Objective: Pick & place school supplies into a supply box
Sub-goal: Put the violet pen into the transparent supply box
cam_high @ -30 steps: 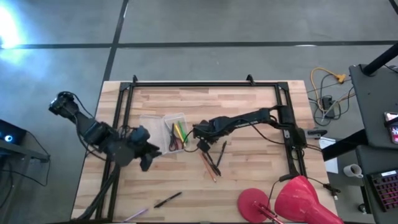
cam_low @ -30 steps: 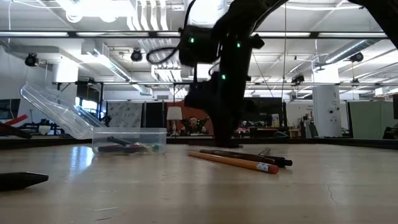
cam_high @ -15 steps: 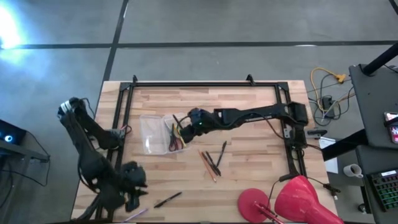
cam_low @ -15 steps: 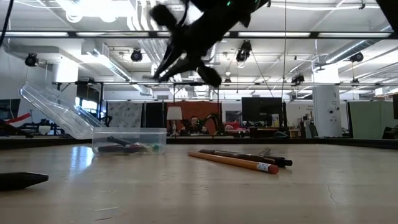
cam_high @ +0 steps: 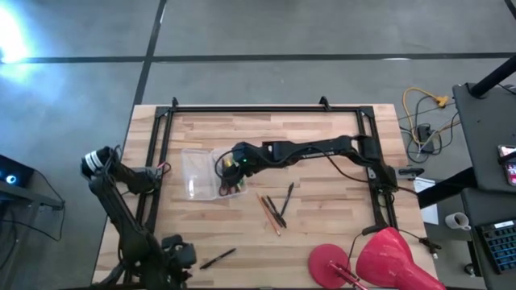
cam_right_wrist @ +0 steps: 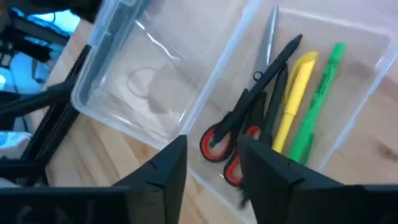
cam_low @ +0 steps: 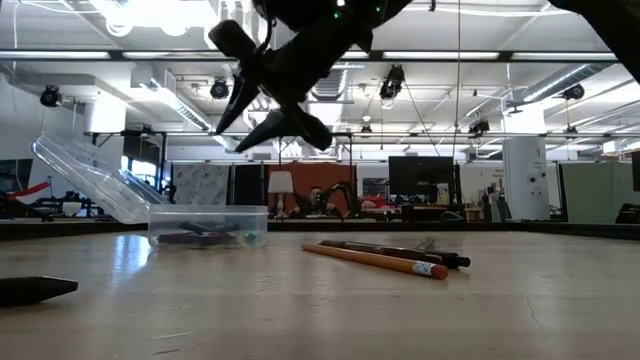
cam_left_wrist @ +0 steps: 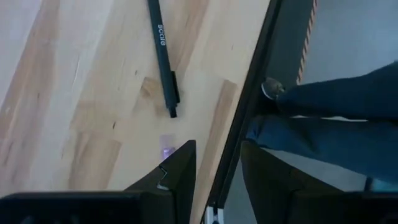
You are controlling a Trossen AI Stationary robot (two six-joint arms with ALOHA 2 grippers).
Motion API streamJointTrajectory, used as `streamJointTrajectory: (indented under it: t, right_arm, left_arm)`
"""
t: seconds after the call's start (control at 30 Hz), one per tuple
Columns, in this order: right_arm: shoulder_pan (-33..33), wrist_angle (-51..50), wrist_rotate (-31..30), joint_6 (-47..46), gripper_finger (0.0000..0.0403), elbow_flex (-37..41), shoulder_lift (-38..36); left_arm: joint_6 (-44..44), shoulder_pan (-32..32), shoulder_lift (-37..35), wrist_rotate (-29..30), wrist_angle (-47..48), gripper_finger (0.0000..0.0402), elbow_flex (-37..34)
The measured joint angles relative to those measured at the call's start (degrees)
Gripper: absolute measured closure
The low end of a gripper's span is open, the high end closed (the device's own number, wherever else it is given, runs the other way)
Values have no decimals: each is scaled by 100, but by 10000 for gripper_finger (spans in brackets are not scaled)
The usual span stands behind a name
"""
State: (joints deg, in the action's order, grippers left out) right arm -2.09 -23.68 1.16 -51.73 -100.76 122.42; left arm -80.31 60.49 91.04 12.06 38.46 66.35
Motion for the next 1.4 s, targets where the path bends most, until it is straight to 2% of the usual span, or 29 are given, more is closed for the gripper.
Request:
streamJointTrajectory:
  t: [0.3, 0.6, 0.73, 0.87, 1.1, 1.4]
  right_arm:
    - [7, -869, -119, 1143, 224, -471, -14]
    - [4, -892, -119, 1188, 227, -904, 37]
    - [7, -905, -119, 1333, 225, -1060, 37]
    - [7, -917, -119, 1630, 225, -1090, 37]
    - [7, -917, -119, 1747, 225, -1071, 37]
    - [7, -898, -119, 1743, 225, -1062, 37]
  left_arm:
    - [-80, 215, 362, -107, 35, 291, -86]
    - [-725, 221, 429, -203, -6, 291, -642]
    - [-1187, 221, 429, -318, -576, 291, -862]
    - [-825, 260, 429, -345, -1301, 291, -919]
    - [-720, 260, 622, -348, -1169, 291, -943]
    - [-694, 258, 1252, -595, -1044, 291, -689]
